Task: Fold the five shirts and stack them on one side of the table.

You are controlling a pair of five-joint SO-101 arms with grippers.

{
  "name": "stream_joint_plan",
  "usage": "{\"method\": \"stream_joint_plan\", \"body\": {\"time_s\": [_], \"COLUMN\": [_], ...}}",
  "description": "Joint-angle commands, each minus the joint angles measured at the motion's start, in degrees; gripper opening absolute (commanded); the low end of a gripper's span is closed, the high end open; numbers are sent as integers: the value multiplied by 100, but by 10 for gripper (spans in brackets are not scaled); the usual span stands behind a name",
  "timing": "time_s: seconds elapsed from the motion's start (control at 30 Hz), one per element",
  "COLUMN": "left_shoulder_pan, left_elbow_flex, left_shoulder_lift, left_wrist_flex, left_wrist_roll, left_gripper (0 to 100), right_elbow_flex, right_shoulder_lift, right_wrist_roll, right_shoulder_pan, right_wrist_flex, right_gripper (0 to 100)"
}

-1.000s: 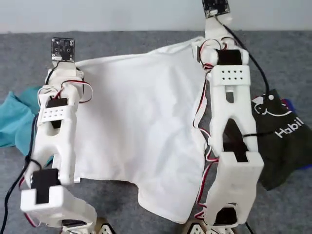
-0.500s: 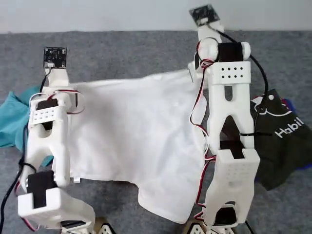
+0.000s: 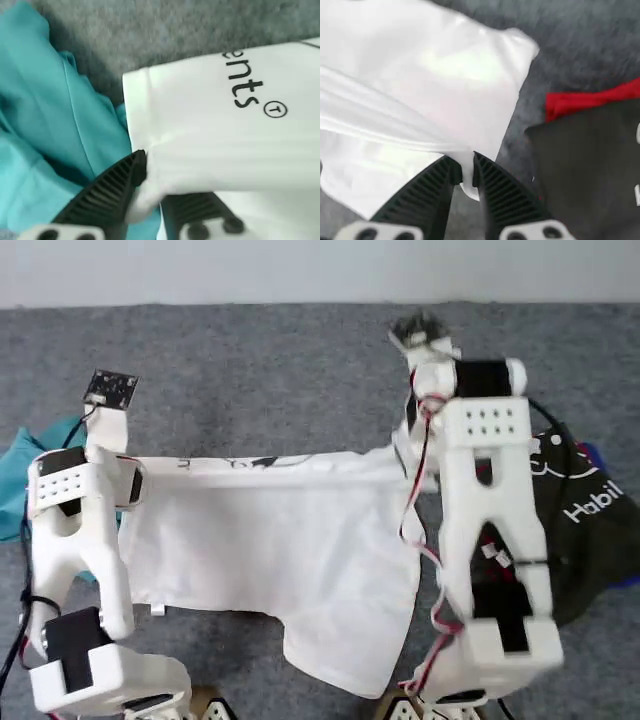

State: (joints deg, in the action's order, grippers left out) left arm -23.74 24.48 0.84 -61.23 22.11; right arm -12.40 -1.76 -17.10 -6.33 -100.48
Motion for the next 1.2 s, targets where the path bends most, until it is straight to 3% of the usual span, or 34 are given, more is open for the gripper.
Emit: {"method": "stream_joint_plan", "body": {"time_s": [0.0,0.27,0.7,1.17], "left_shoulder_pan": [-211,-220,-229,-237], "left_elbow_flex": [-48,-48,549,857], "left_shoulder_lift": [264,264,264,211], "left_wrist_flex": [-422,-1459,-1591,-1442], "left_wrist_roll": [105,97,97,105], "left_gripper": [14,14,14,14], "right_elbow_flex": [1055,2813,4475,5134], "right_shoulder_lift": [1156,2519,3099,3099], "right_wrist_roll": [-237,-888,-2092,-2136], "right_shoulder_pan": [180,171,163,-1191], "right_wrist_flex": [-180,-189,-189,189], "right_gripper": [9,9,9,10]}}
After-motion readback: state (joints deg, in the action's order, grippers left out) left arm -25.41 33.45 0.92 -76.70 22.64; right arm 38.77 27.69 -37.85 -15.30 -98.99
